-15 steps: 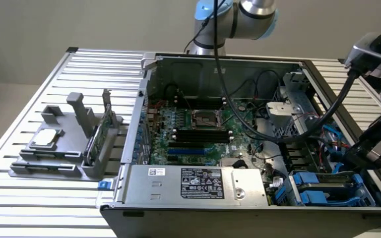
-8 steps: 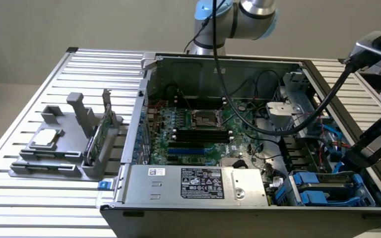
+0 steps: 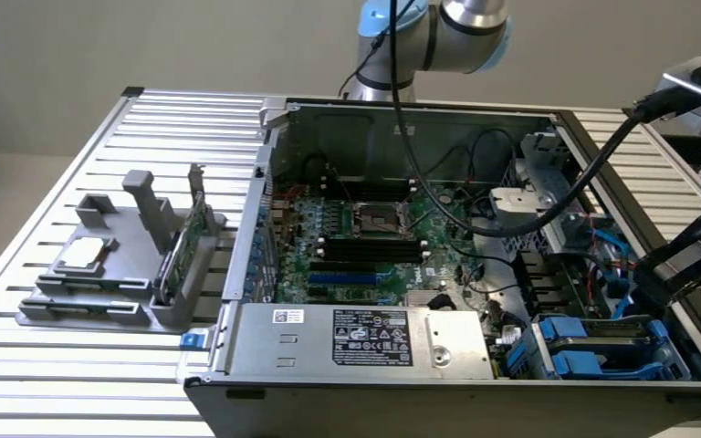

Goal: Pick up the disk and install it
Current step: 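Insert the first disk wire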

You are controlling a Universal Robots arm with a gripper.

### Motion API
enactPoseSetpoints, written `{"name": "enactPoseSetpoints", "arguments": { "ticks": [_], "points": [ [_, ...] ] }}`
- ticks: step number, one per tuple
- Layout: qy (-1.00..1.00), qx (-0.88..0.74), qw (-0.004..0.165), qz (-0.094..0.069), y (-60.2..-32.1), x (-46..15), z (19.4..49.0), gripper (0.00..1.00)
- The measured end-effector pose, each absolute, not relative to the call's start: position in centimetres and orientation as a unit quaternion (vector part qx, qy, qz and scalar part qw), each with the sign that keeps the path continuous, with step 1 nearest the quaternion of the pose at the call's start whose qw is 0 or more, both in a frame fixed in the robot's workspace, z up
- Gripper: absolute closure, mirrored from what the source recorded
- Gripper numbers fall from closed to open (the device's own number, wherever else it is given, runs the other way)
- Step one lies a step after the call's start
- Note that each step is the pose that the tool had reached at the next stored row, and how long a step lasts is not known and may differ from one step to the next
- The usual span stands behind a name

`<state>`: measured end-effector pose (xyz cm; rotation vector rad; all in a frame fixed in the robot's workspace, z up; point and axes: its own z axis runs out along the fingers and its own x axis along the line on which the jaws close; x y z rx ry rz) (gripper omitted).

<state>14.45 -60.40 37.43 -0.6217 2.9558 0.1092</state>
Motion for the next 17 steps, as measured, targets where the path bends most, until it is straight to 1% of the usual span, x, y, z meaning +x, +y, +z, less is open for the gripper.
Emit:
{"name": "enactPoseSetpoints", "arguments": {
  "ticks": [17],
  "points": [
    [0.996,-0.057,0.064,0.027,-60.39,14.45,37.43,0.73]
  ]
}}
